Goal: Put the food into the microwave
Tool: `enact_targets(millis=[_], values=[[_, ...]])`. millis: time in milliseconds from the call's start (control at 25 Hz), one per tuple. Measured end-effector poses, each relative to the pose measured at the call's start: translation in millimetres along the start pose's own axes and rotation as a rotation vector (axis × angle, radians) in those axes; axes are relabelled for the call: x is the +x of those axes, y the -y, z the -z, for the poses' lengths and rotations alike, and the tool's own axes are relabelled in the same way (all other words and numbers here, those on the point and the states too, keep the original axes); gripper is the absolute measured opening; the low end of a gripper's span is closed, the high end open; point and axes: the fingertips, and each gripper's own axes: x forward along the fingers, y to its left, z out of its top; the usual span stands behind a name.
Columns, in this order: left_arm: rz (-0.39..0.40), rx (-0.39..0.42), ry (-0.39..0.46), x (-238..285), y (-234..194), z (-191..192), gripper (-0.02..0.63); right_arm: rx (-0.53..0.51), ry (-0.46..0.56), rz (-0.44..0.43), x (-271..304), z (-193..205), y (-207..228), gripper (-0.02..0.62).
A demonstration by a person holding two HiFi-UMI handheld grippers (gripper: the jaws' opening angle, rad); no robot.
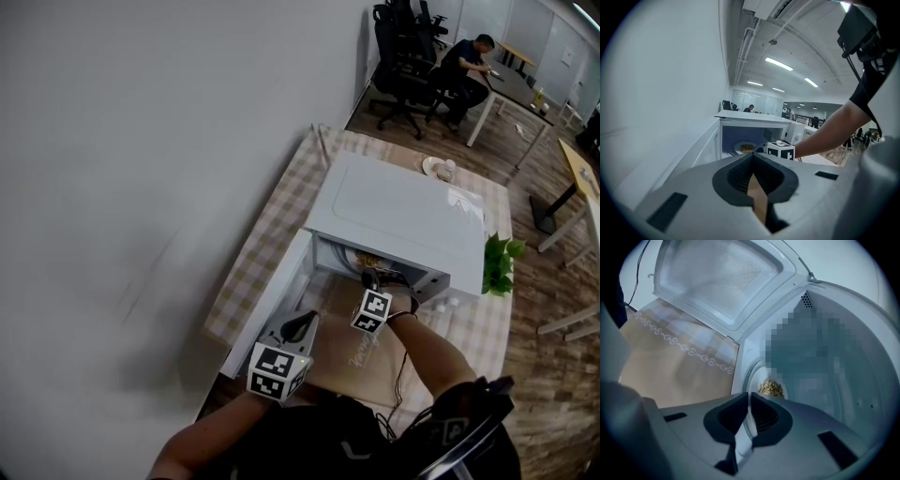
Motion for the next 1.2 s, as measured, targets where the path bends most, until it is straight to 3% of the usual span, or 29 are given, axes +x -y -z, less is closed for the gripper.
enact_targets(millis=[760, 1200], values=[[-0.008, -0.011, 0.001, 0, 3, -1, 0.009, -0.036, -0.065, 0.022, 13, 4, 18, 0.054], [0.079, 0.05, 0.044, -17, 28, -8, 0.009, 0.209, 0.037, 0.076, -52, -20, 16, 0.05]])
